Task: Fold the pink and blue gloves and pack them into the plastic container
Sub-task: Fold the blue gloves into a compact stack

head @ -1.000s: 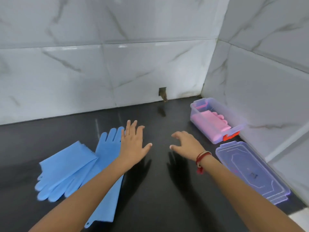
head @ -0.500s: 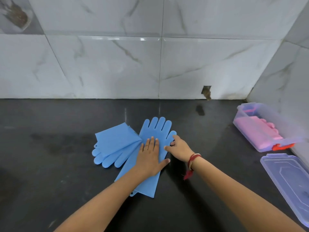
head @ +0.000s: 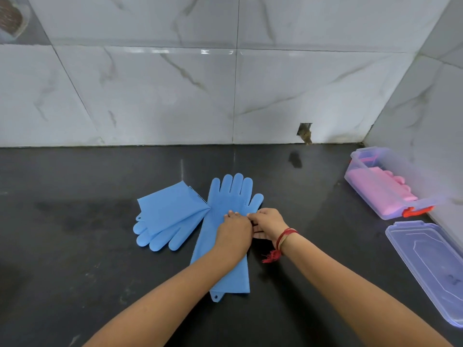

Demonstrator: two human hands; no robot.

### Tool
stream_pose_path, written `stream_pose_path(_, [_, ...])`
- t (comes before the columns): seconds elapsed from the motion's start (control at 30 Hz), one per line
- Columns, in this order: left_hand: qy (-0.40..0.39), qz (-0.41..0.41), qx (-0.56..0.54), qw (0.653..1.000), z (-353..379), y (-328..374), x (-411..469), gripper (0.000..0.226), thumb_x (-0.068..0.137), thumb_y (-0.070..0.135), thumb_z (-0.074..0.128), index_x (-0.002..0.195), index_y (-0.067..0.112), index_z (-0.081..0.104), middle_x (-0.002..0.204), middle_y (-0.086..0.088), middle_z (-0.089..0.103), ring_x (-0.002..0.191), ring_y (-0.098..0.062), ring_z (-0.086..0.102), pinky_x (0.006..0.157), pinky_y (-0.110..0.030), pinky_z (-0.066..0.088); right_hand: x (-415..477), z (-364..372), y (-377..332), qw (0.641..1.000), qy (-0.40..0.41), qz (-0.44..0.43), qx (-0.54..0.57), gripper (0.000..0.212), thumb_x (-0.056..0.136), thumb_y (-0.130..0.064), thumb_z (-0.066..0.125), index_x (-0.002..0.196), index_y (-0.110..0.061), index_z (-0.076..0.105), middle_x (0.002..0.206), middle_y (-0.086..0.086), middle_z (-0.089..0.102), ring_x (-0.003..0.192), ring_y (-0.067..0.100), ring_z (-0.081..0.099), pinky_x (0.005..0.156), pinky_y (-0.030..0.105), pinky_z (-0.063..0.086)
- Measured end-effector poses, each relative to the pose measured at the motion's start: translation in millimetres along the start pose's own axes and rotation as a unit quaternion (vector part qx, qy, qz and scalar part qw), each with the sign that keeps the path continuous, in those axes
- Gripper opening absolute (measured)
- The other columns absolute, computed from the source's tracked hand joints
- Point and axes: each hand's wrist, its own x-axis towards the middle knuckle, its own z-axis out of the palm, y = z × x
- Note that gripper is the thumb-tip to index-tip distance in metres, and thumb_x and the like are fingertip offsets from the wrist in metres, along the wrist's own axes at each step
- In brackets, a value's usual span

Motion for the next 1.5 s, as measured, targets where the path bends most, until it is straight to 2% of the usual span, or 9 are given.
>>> stream_pose_path(0.13, [0.019,0.042,-0.051,0.998,-11,25,5,0.026,0.094,0.003,0.040,0.112,0.003,0.059,0.110,-0.015,0.065,0.101,-0.028,0.062,0.089,-0.034,0.047,-1,-19,2,0.991,0.076,-0.052,-0.096,0.022,0.082,-0.009,0.049,0.061,-0.014,0.041,0.071,0.007,0.052,0.069,0.022,0.050,0.066,0.037,0.050])
stream_pose_path(0.4, [-0.004,0.120,0.005,0.993,-16,98,4,0.031,0.096,0.006,0.041,0.124,-0.001,0.051,0.122,-0.022,0.060,0.113,-0.036,0.058,0.101,-0.044,0.044,-15,-90,13,0.968,0.137,-0.062,-0.202,0.031,0.079,-0.004,0.053,0.055,-0.014,0.038,0.061,0.002,0.043,0.062,0.017,0.042,0.052,0.028,0.034])
stream_pose_path(0.63, [-0.016,0.102,-0.268,0.958,-46,80,-7,0.035,0.096,0.031,0.042,0.068,0.010,0.047,0.067,-0.004,0.052,0.072,-0.025,0.054,0.056,-0.030,0.036,-20,-111,21,0.953,0.166,-0.068,-0.244,0.006,0.081,-0.008,0.053,0.075,-0.010,0.053,0.079,0.010,0.057,0.071,0.022,0.051,0.066,0.031,0.043])
stream_pose_path(0.73, [0.095,0.061,-0.295,0.949,-48,21,-8,0.025,0.092,0.030,0.049,0.096,0.009,0.062,0.092,-0.006,0.065,0.089,-0.025,0.059,0.073,-0.035,0.046,-20,-110,26,0.936,0.202,-0.102,-0.271,0.049,0.087,-0.027,0.057,0.130,-0.010,0.043,0.131,0.016,0.046,0.115,0.032,0.050,0.096,0.041,0.042])
stream_pose_path(0.87, [0.119,-0.040,-0.206,0.970,-37,-80,-9,0.044,0.088,0.019,0.059,0.131,0.008,0.050,0.133,-0.013,0.051,0.124,-0.031,0.042,0.101,-0.037,0.034,-20,-96,23,0.896,0.253,-0.188,-0.314,0.060,0.087,-0.033,0.058,0.139,-0.017,0.032,0.145,0.014,0.029,0.131,0.035,0.034,0.105,0.047,0.036])
stream_pose_path(1.0, [-0.019,-0.146,-0.089,0.985,-15,-145,-18,0.085,0.086,0.050,0.057,0.150,0.017,0.012,0.156,-0.015,0.016,0.142,-0.035,0.017,0.112,-0.049,0.025,-21,-69,14,0.886,0.216,-0.251,-0.324,0.053,0.087,-0.031,0.059,0.134,-0.017,0.040,0.142,0.011,0.032,0.126,0.030,0.039,0.103,0.042,0.040])
stream_pose_path(1.1, [-0.054,-0.145,-0.109,0.982,-5,-162,-17,0.084,0.089,0.057,0.049,0.151,0.026,0.001,0.158,-0.010,0.012,0.141,-0.036,0.020,0.111,-0.049,0.026,-24,-47,10,0.883,0.175,-0.269,-0.342,0.050,0.087,-0.029,0.059,0.133,-0.018,0.042,0.144,0.010,0.030,0.128,0.030,0.036,0.105,0.041,0.037])
stream_pose_path(1.3, [0.037,-0.100,-0.032,0.994,-2,-154,-9,0.032,0.098,0.039,0.041,0.122,0.021,0.054,0.105,-0.002,0.059,0.099,-0.026,0.053,0.069,-0.034,0.044,-46,-13,9,0.891,0.069,-0.340,-0.292,0.026,0.086,-0.021,0.061,0.111,-0.021,0.059,0.129,0.002,0.045,0.119,0.016,0.045,0.100,0.028,0.038])
stream_pose_path(1.5, [0.129,-0.068,-0.026,0.989,-40,-144,-8,0.028,0.100,0.033,0.037,0.101,0.019,0.061,0.065,0.000,0.055,0.062,-0.022,0.051,0.051,-0.029,0.036,-81,6,3,0.935,-0.115,-0.287,-0.173,0.012,0.089,-0.014,0.059,0.096,-0.014,0.068,0.093,0.006,0.070,0.089,0.013,0.066,0.085,0.029,0.054])
